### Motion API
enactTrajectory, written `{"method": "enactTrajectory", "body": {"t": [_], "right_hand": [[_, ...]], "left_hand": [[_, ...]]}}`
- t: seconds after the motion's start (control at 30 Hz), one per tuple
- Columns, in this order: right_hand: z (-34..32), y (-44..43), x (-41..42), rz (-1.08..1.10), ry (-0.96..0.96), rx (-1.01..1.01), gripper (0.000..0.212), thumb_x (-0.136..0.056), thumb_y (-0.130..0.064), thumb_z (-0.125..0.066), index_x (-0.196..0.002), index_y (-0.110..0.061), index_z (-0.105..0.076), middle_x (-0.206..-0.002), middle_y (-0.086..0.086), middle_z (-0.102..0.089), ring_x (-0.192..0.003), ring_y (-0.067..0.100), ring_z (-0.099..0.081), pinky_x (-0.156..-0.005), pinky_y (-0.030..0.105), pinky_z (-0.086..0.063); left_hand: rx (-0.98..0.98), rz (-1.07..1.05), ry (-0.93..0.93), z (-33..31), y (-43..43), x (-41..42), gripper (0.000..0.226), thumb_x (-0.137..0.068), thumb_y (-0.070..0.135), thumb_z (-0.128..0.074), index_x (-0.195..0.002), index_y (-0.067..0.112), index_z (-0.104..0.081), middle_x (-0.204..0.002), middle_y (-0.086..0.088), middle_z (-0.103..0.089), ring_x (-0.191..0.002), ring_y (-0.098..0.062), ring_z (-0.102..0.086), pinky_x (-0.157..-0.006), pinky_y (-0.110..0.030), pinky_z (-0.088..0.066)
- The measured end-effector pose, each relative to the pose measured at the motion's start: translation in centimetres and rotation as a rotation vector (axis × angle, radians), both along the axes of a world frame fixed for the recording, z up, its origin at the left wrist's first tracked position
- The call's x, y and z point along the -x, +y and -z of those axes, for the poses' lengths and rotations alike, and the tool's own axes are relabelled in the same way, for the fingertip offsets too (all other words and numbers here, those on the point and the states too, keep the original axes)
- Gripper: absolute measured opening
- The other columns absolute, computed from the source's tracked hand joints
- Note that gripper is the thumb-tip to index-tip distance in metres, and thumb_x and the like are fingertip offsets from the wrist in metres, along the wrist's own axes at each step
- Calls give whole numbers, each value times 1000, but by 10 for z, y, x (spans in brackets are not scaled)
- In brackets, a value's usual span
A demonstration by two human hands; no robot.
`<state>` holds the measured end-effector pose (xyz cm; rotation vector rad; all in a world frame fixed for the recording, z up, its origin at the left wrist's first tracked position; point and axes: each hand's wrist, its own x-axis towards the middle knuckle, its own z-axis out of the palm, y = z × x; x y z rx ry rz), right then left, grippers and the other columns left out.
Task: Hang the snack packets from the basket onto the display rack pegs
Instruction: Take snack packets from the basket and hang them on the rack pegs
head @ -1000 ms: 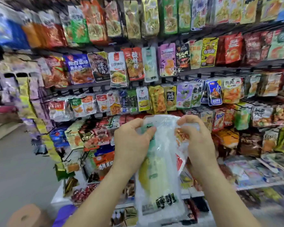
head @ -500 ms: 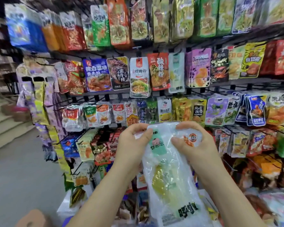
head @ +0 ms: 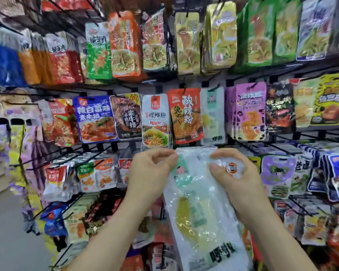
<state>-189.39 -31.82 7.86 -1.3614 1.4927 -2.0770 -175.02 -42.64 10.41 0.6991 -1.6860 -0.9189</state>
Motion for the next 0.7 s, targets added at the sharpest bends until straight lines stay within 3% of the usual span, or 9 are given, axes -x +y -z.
{"method": "enactTrajectory", "body": {"t": [0.1,0.23,0.4,0.53,0.6,0.7], "right_hand": [[-10,-8,23,92,124,-15,10,-87,-14,-70,-89,-24,-66,-94,-25,-65,-92,-9,-59,-83,20,-43],[-21,-17,54,210,190,-19,11,-86,-12,-70,-89,-22,-65,-96,-18,-67,-95,-14,-57,-79,2,-39],[-35,0,83,366,272,-28,16,-85,-7,-70,-84,-21,-64,-94,-16,-66,-89,-15,-58,-74,-4,-35],[-46,26,110,432,318,-65,22,-83,-5,-72,-77,-25,-65,-89,-24,-66,-84,-17,-57,-71,-4,-35],[-53,35,123,461,345,-52,26,-81,-6,-73,-81,-31,-65,-91,-21,-66,-85,-16,-58,-73,-4,-35],[-67,37,137,429,362,-19,22,-79,-5,-74,-76,-25,-65,-89,-12,-65,-78,-10,-59,-71,-2,-37]], "left_hand": [[133,-6,-38,-20,-17,12,20,-80,17,-77,-67,30,-70,-67,18,-70,-63,6,-63,-59,-11,-47],[63,149,65,-47,-39,26,13,-77,14,-78,-69,23,-73,-70,3,-73,-67,-9,-65,-70,-32,-55],[171,312,26,-71,-57,59,17,-83,13,-73,-72,27,-73,-72,12,-72,-71,-3,-63,-72,-26,-50],[280,310,79,-98,-68,93,19,-85,9,-71,-77,25,-74,-77,11,-72,-77,-6,-64,-74,-29,-53],[334,283,106,-111,-67,112,18,-84,8,-72,-77,24,-74,-75,13,-71,-74,-2,-64,-73,-25,-55],[415,185,114,-120,-69,145,11,-80,11,-75,-81,22,-73,-78,14,-70,-73,2,-63,-75,-23,-54]]}}
